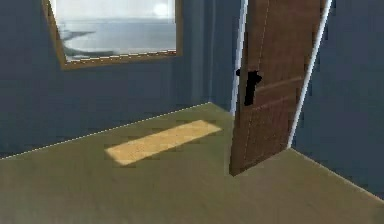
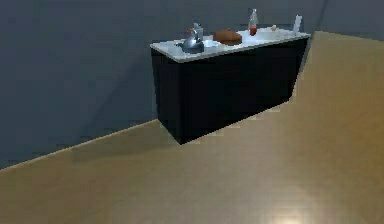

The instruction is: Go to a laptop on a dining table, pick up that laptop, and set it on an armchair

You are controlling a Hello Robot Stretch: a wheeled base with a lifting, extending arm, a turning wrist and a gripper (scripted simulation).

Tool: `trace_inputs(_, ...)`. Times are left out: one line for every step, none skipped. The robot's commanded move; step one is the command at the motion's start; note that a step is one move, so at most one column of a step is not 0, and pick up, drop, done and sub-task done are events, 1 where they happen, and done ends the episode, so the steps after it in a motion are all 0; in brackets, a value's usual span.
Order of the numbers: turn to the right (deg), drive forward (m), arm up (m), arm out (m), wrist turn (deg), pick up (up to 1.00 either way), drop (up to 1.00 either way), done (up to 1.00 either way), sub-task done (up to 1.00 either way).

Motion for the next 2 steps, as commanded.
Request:
trace_inputs(0.0, 1.00, 0.00, 0.00, 0.0, 0.00, 0.00, 0.00, 0.00)
trace_inputs(0.0, 0.55, 0.00, 0.00, 0.0, 0.00, 0.00, 0.00, 0.00)
